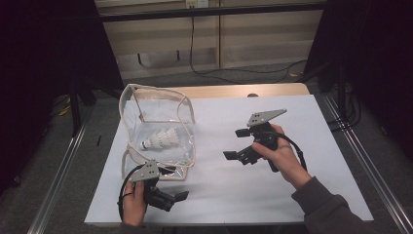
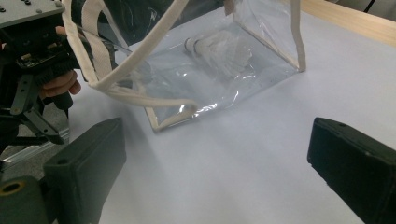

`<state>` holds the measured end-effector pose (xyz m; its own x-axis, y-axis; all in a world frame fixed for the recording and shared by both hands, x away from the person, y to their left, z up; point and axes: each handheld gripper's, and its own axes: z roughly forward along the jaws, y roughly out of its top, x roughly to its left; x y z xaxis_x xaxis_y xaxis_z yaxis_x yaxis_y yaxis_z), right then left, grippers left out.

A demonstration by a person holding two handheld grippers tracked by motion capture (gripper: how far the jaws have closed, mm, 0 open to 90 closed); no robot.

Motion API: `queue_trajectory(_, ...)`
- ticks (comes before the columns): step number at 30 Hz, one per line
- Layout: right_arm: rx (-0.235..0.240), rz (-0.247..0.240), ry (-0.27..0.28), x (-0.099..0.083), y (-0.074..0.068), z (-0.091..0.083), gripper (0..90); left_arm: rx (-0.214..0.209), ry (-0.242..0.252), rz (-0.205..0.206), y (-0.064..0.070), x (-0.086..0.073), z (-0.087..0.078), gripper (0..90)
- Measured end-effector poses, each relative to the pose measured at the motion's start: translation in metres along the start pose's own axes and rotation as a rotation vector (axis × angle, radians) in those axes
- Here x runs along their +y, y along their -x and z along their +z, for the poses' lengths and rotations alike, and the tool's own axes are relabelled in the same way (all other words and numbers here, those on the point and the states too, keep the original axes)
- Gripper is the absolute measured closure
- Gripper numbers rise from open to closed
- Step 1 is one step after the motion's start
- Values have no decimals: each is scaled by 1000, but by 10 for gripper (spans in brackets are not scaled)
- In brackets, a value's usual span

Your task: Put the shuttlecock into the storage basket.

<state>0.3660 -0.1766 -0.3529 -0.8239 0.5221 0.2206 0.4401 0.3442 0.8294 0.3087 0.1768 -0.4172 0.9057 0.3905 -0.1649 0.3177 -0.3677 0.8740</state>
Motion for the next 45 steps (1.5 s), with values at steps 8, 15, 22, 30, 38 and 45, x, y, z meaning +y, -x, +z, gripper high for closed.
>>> queue_trajectory(8,-22,10,5,-17,8,-12,42,0,1,0,0,0,0,32)
queue_trajectory(15,-30,23,7,-32,12,-20,41,0,1,0,0,0,0,32)
queue_trajectory(22,-45,31,12,-49,16,-27,41,1,0,1,0,0,0,32)
queue_trajectory(30,-60,36,1,-66,18,-32,41,0,-1,3,0,0,0,32)
queue_trajectory(38,-78,38,2,-80,20,-40,41,1,-5,8,0,0,0,32)
queue_trajectory(45,-75,44,9,-91,19,-44,41,3,-9,9,0,0,0,32)
